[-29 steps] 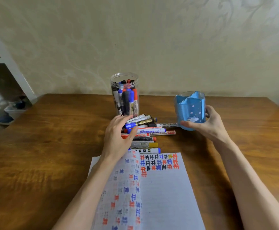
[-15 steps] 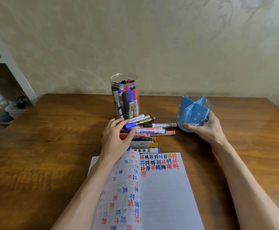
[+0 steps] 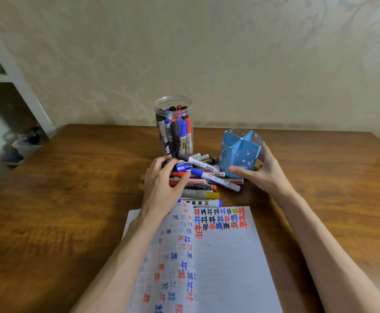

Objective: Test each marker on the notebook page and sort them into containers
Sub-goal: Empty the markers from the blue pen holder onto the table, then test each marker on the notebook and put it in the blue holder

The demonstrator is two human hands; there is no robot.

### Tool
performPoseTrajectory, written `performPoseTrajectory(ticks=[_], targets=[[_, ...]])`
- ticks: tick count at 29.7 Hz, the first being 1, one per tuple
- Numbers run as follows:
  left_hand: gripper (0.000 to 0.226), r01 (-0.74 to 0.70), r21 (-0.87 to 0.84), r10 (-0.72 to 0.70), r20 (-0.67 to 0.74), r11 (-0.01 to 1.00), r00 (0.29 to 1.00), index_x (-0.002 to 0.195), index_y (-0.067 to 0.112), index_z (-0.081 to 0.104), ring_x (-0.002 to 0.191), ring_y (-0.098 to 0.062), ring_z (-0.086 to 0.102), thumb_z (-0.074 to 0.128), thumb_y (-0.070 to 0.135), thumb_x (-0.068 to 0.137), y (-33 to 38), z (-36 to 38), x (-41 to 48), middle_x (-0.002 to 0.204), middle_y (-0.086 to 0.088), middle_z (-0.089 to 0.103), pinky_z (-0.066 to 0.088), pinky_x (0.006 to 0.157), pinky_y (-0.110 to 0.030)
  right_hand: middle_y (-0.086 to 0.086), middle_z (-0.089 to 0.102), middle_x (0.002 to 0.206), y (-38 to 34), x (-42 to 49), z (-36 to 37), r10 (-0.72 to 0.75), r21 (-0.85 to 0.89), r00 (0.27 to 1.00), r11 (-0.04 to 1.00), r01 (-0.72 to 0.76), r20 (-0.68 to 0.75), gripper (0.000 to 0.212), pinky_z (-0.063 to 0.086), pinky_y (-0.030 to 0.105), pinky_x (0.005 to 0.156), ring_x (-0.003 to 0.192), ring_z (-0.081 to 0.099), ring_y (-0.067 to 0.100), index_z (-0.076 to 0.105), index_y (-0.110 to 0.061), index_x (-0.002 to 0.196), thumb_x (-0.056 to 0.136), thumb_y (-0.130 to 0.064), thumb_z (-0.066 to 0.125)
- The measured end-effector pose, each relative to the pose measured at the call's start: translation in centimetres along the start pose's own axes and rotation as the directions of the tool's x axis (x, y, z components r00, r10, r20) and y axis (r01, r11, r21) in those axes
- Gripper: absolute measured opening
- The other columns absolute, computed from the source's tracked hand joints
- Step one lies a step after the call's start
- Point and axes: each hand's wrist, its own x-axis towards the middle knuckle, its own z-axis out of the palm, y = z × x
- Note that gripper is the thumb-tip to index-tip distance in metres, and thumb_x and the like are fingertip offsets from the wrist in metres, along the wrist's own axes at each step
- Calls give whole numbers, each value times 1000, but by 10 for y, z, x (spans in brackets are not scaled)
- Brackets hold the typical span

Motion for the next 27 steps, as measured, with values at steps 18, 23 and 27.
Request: performPoseTrajectory(ticks=[18,23,27], targets=[[40,-175,-115,164,-100,978,981,129,21,63,124,-12,53,72,31,92,24,-25,-12,132,3,55,57,95,-43,-6,72,89,-32,-57,24,-231,-95,965,965,244,125,17,52,18,63,76,68,6,75,-20,103,88,-22,84],[40,-219,-116,210,-84,969,974,130,20,63,124,-8,50,75,27,92,19,-30,-36,132,3,55,56,97,-39,-12,71,97,-24,-69,44,-250,-305,931,894,327,267,37,52,13,66,81,67,1,75,-23,116,85,-39,86],[45,-168,-66,167,-23,983,986,132,26,61,125,-10,49,76,36,91,12,-32,-47,136,7,52,53,101,-41,-9,72,100,-23,-71,47,-246,-270,941,913,305,230,33,53,15,67,84,66,4,75,-22,113,85,-38,86]])
